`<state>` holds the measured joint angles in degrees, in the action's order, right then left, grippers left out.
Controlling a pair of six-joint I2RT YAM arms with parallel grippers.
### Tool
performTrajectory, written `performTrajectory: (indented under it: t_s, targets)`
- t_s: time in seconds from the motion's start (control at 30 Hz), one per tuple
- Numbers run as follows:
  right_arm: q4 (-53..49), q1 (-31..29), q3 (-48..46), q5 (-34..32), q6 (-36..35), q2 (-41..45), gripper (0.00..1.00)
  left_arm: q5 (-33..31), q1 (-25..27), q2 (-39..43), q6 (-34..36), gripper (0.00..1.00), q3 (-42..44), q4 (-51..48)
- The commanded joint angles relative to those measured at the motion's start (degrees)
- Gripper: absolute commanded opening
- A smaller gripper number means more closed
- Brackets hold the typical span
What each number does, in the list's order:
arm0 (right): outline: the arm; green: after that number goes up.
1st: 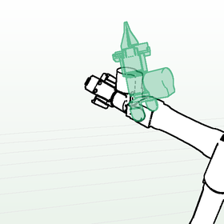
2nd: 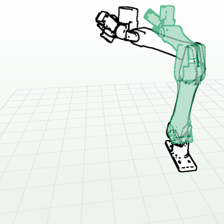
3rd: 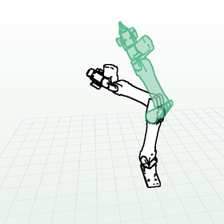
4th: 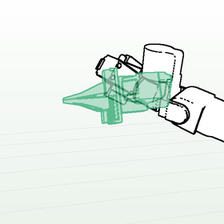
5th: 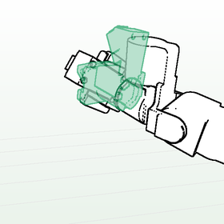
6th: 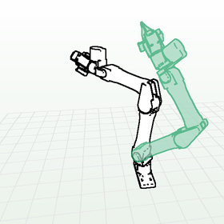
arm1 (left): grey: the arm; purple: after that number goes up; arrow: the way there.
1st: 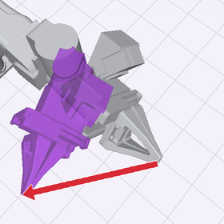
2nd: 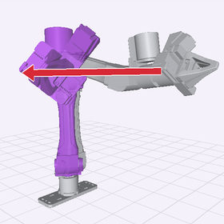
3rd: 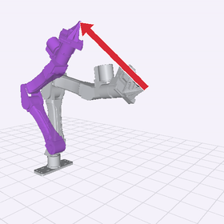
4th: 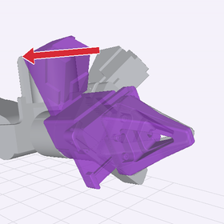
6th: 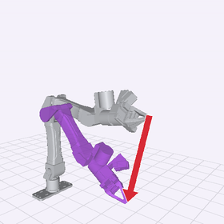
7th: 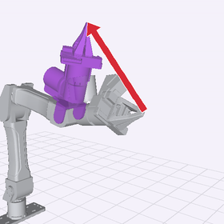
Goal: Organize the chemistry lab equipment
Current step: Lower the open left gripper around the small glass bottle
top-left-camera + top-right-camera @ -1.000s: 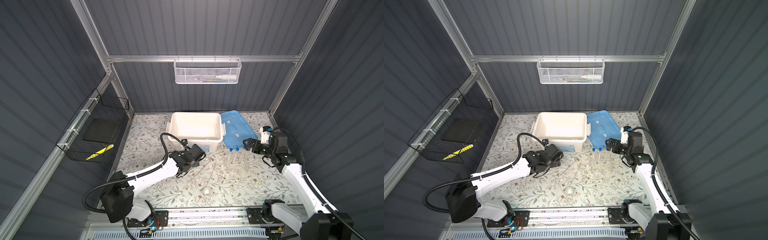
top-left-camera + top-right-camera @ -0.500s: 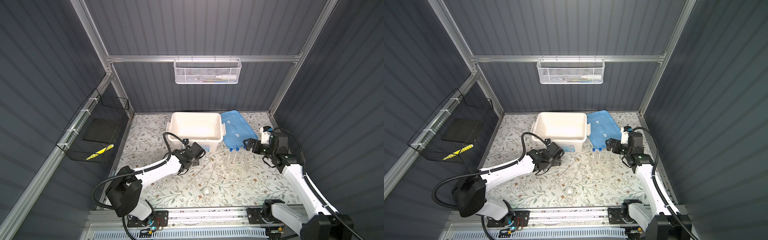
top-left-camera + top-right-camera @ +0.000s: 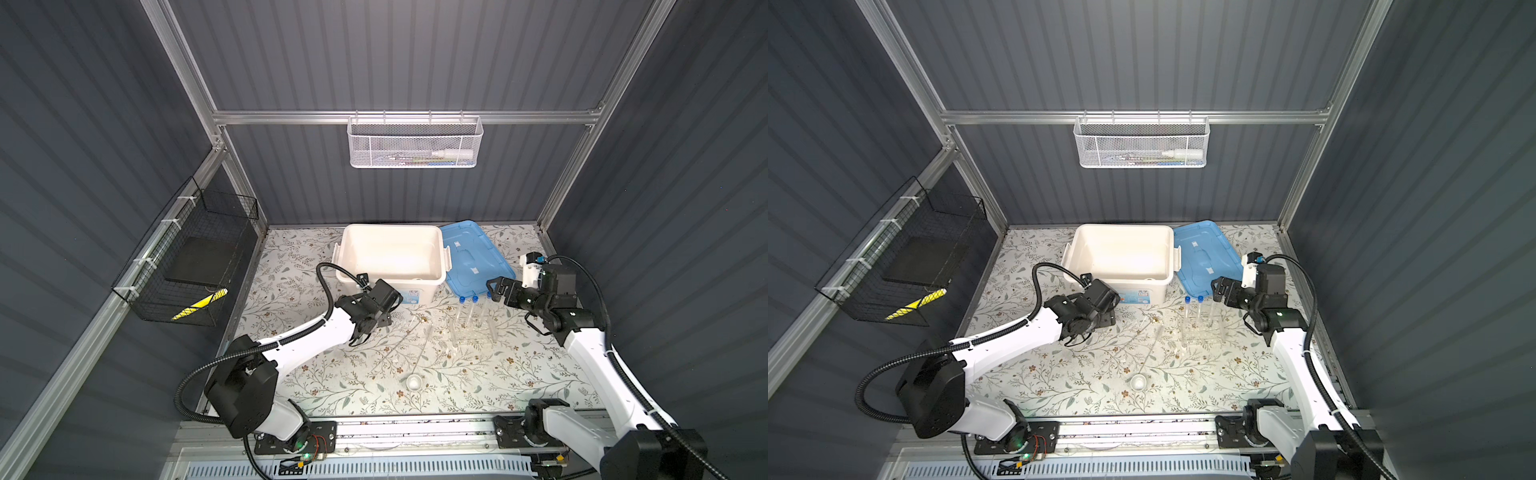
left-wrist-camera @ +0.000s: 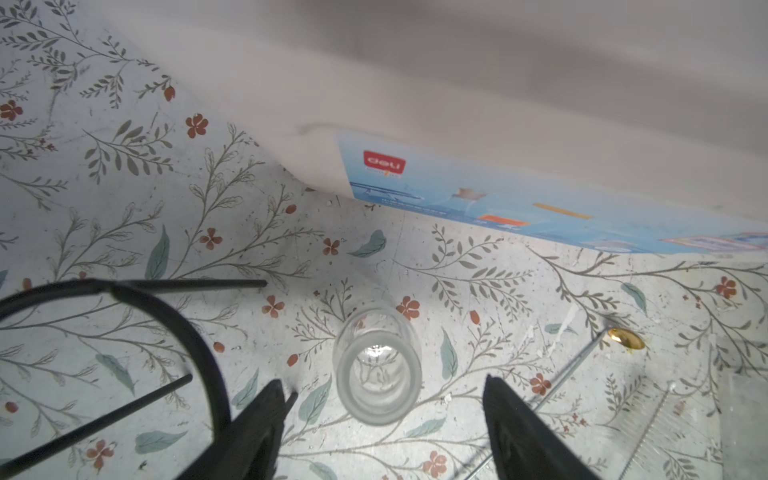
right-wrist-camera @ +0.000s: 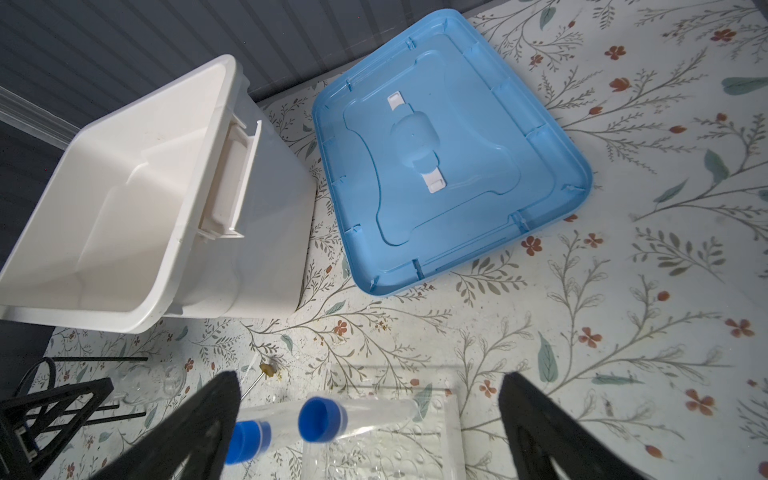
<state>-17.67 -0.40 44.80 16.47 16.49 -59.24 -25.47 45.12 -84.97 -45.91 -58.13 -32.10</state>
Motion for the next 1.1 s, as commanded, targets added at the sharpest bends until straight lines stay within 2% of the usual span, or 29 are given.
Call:
performTrajectory:
  t_s: [0.0,0.23,0.43,0.83,1.07]
  targets:
    - [-0.48,0.23,-0.32,-0.12,0.31,0.32,0.99,-0.39,-0.65,0.67,1.65,0.77,1.13,-2.02]
    - [-0.37,0.19,-0.32,-0.13,0.49,0.26,0.99,1.62,-0.69,-2.40,3.71,0.76,-0.88,-1.15]
    - [-0.72,0.19,-0.41,-0.55,0.30,0.44,0.99,3.24,-0.65,-4.93,4.90,0.70,-2.33,-0.17]
    - [-0.35,0.22,-0.67,-0.15,0.23,-0.12,0.99,2.00,-0.65,-4.10,4.29,0.67,-1.64,1.56]
    - [-0.33,0.22,-0.67,-0.30,0.12,-0.08,0.99,2.27,-0.65,-3.98,3.82,0.55,-0.99,3.21]
